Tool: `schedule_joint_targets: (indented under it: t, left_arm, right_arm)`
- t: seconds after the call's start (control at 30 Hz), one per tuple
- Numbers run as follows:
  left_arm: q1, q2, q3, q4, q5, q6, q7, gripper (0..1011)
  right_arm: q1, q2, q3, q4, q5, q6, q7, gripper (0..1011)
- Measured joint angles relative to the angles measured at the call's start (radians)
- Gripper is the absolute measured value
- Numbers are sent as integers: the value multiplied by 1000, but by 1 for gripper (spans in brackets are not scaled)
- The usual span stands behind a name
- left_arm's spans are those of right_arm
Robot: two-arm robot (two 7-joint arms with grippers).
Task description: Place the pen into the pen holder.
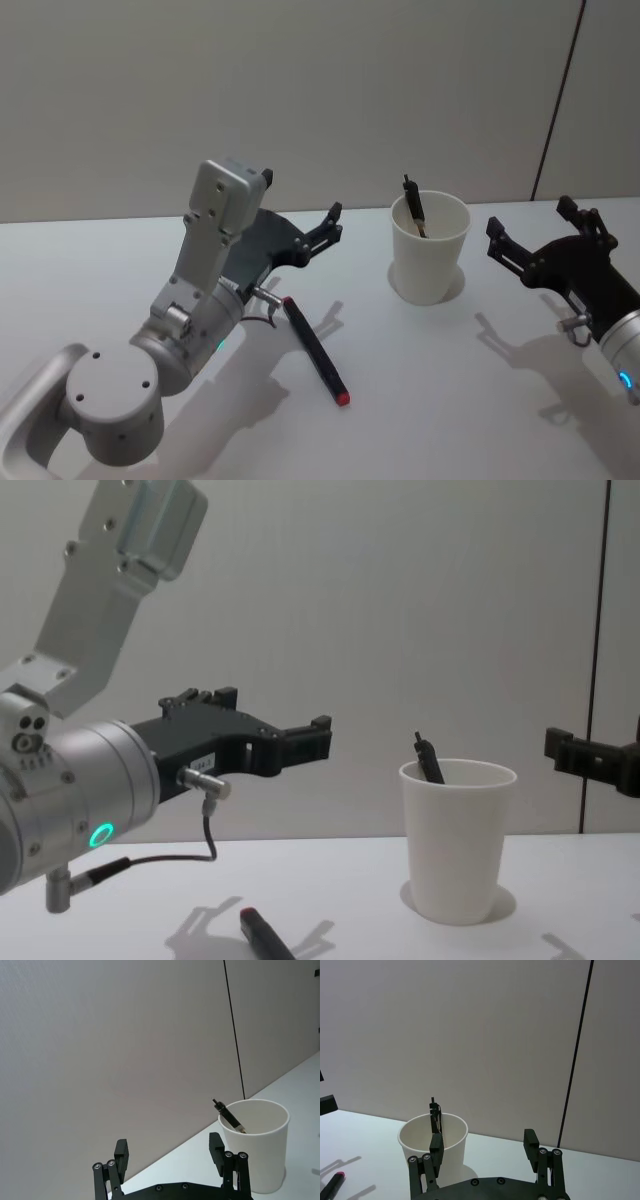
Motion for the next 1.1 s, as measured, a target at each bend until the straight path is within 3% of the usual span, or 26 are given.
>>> schedule_joint_targets:
  t: [1.1]
  left_arm:
    - [95,38,11,-151,-80,237,-7,1001]
  right_arm:
    - [0,0,0,0,0,0,0,1001]
